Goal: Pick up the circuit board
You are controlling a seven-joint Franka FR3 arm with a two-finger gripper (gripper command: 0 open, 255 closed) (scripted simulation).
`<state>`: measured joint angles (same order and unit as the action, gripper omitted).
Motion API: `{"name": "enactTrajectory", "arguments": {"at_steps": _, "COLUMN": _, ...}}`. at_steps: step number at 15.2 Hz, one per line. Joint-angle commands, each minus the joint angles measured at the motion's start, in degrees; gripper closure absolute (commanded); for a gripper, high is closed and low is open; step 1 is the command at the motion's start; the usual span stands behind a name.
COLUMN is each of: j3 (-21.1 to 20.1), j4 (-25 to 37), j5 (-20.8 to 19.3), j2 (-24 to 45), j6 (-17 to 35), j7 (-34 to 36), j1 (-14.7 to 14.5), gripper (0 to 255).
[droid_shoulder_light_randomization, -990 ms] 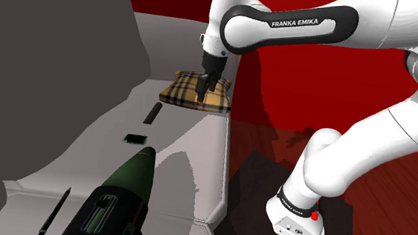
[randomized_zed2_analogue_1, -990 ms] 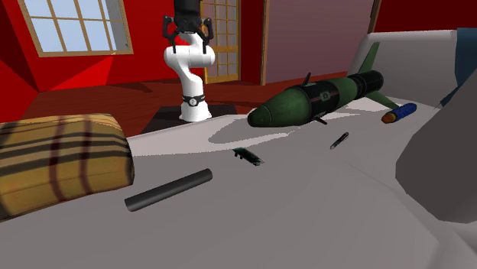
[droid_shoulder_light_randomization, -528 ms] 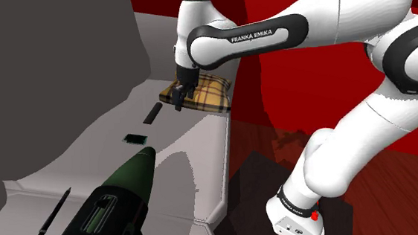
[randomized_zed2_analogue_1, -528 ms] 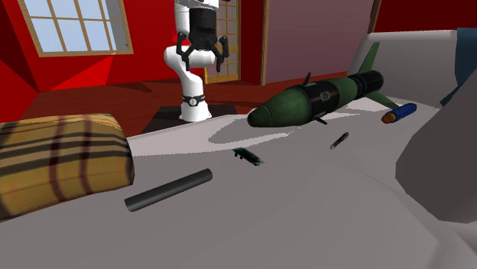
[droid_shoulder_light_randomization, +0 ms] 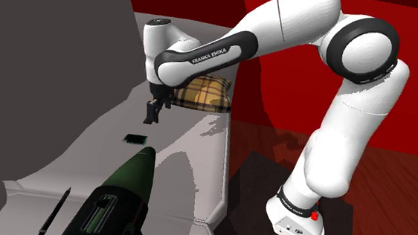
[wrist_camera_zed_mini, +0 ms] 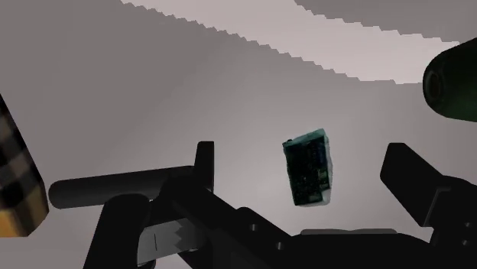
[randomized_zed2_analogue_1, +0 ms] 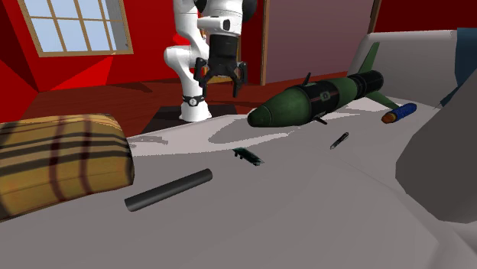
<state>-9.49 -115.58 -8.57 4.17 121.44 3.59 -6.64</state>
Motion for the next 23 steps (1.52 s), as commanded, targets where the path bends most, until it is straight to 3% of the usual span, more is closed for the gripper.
{"name": "enactTrajectory", "arguments": {"at_steps": 1, "j3": -0.4, "j4": 3.7, "j5": -1.8, "j2": 4.8, "j6": 0.5, "j7": 1.1, "j1": -0.7, "gripper": 0}}
{"name": "enactTrajectory", "arguments": {"at_steps": 11, "j3": -0.1, "j4": 25.5, "j5": -9.2, "j2": 27.9, "j6": -1.3, "j7": 4.1, "j1": -6.3, "gripper": 0}}
{"name": "enactTrajectory", "arguments": {"at_steps": 21, "j3": 0.5, "j4": 24.8, "j5": -10.3, "j2": 31.4, "j6": 2.7, "j7": 5.3, "j1": -6.7, "gripper": 0}}
{"name": "enactTrajectory", "arguments": {"at_steps": 22, "j3": 0.5, "j4": 24.8, "j5": -10.3, "j2": 31.5, "j6": 2.7, "j7": 5.3, "j1": -6.7, "gripper": 255}}
{"name": "enactTrajectory", "arguments": {"at_steps": 23, "j3": 0.5, "j4": 24.8, "j5": -10.3, "j2": 31.5, "j6": 2.7, "j7": 5.3, "j1": -6.7, "gripper": 255}}
